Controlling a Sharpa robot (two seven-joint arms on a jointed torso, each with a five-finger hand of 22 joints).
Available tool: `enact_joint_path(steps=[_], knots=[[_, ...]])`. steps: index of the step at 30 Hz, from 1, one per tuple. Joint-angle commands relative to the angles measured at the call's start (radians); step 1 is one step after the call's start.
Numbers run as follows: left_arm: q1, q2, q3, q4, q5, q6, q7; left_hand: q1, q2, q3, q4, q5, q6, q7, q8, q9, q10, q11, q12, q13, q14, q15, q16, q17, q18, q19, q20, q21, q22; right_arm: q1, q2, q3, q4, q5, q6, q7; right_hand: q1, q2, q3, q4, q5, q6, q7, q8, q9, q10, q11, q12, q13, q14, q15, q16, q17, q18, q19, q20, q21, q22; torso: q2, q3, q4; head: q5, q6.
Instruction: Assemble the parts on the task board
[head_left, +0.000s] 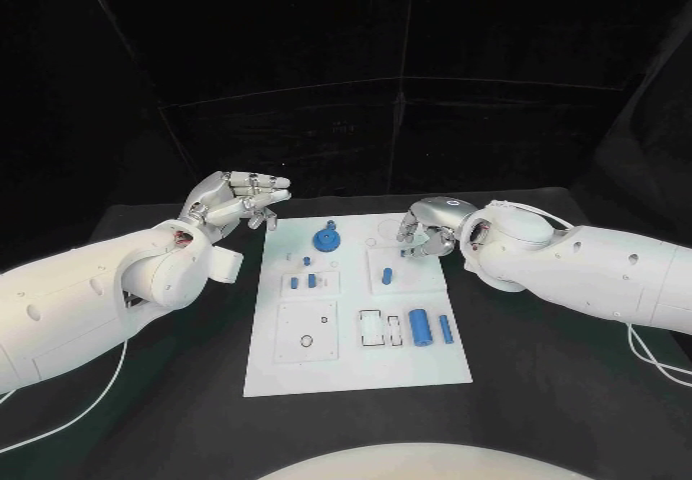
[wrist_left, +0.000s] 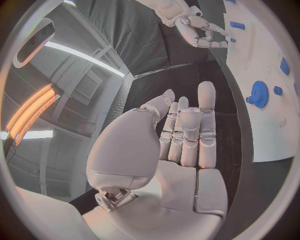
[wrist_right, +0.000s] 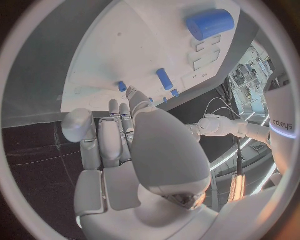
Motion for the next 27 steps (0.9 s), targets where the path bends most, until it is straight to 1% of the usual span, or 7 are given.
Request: enact_joint_path(steps=[1,5,9,12,14,18,27], knots=[[0.000,-0.004,0.001,0.009,0.074,-0.001,0.058,0.003,0.009,-0.005,0.004,0.003,0.006,0.000,0.006,0.002,0.008,-0.001,0.004,0.002,-0.009,-0.002,-0.007,-0.005,0.014,-0.007,0.002,-0.006,-0.002,-0.003,0.006,0.000,-0.001,-0.078,0.022,-0.016,-0.001,-0.012,0.009,0.000,-0.005,-0.003,0.008,-0.009,-0.001,-0.004,0.008,-0.010,-0.011,0.027,0.009,-0.004,-0.002,0.005,0.006,0.005,-0.001,0.002,0.001,0.0010,-0.0002,0.002,-0.001],[0.000,-0.007,0.001,0.011,0.076,-0.001,0.060,0.003,0.009,-0.005,0.004,0.003,0.006,-0.001,0.006,0.002,0.008,-0.001,0.005,0.002,-0.011,-0.002,-0.009,-0.009,0.014,-0.008,0.001,-0.008,-0.003,-0.009,0.015,0.000,-0.005,-0.087,0.029,-0.014,-0.001,-0.014,0.013,-0.001,-0.005,-0.002,0.010,-0.014,-0.001,-0.006,0.010,-0.014,-0.022,0.027,0.011,-0.004,-0.002,0.005,0.007,0.007,0.000,0.003,0.001,0.0007,0.0004,0.003,-0.001],[-0.001,-0.007,0.001,0.011,0.077,0.000,0.059,0.003,0.010,-0.005,0.003,0.003,0.007,-0.001,0.006,0.002,0.008,-0.001,0.006,0.002,-0.014,-0.002,-0.012,-0.014,0.014,-0.008,0.001,-0.009,-0.004,-0.013,0.023,0.000,-0.010,-0.091,0.030,-0.012,0.006,-0.009,0.027,-0.004,-0.009,0.004,0.012,-0.018,0.000,-0.002,0.012,-0.018,-0.037,0.027,0.012,-0.004,-0.001,0.005,0.009,0.009,0.002,0.006,0.001,0.0020,0.0001,0.005,-0.002],[-0.001,-0.007,0.001,0.011,0.077,0.001,0.058,0.003,0.010,-0.006,0.003,0.003,0.006,-0.001,0.006,0.001,0.007,-0.001,0.006,0.002,-0.015,-0.002,-0.014,-0.017,0.014,-0.009,0.001,-0.010,-0.005,-0.014,0.027,0.000,-0.014,-0.092,0.037,-0.012,0.015,-0.001,0.053,-0.008,-0.051,0.017,0.011,-0.021,0.002,0.011,0.011,-0.020,-0.057,0.028,0.010,-0.003,0.001,0.004,0.012,0.010,0.005,0.012,0.002,0.0019,0.0001,0.005,-0.002],[-0.001,-0.007,0.001,0.011,0.077,0.001,0.057,0.004,0.009,-0.006,0.003,0.003,0.006,0.000,0.006,0.001,0.007,-0.001,0.007,0.002,-0.017,-0.002,-0.015,-0.018,0.014,-0.009,0.001,-0.011,-0.005,-0.015,0.029,0.000,-0.016,-0.093,0.041,-0.012,0.019,0.005,0.069,-0.010,-0.063,0.027,0.009,-0.021,0.003,0.022,0.009,-0.020,-0.066,0.028,0.009,-0.002,0.001,0.004,0.014,0.009,0.008,0.016,0.001,0.0010,-0.0005,0.005,-0.003],[-0.001,-0.007,0.001,0.009,0.077,0.002,0.054,0.004,0.009,-0.006,0.003,0.003,0.006,0.000,0.006,0.001,0.006,-0.001,0.007,0.002,-0.017,-0.002,-0.015,-0.019,0.014,-0.009,0.001,-0.011,-0.006,-0.015,0.032,0.000,-0.019,-0.093,0.057,-0.015,0.027,0.011,0.115,-0.016,-0.088,0.051,0.004,-0.021,0.004,0.049,0.003,-0.022,-0.088,0.030,0.004,0.001,0.005,0.002,0.021,0.004,0.016,0.028,0.001,0.0019,-0.0011,0.005,-0.006],[-0.001,-0.007,0.001,0.005,0.078,0.004,0.044,0.008,0.009,-0.006,0.000,0.003,0.003,0.001,0.005,0.000,0.003,0.000,0.008,0.002,-0.019,-0.002,-0.017,-0.021,0.014,-0.010,0.001,-0.015,-0.008,-0.016,0.040,0.000,-0.024,-0.094,0.087,-0.021,0.018,0.001,0.202,-0.028,-0.105,0.081,-0.001,-0.029,0.003,0.086,-0.004,-0.033,-0.125,0.030,-0.002,-0.006,-0.009,-0.001,0.029,-0.002,0.027,0.045,0.001,0.0022,-0.0006,0.003,-0.009]])
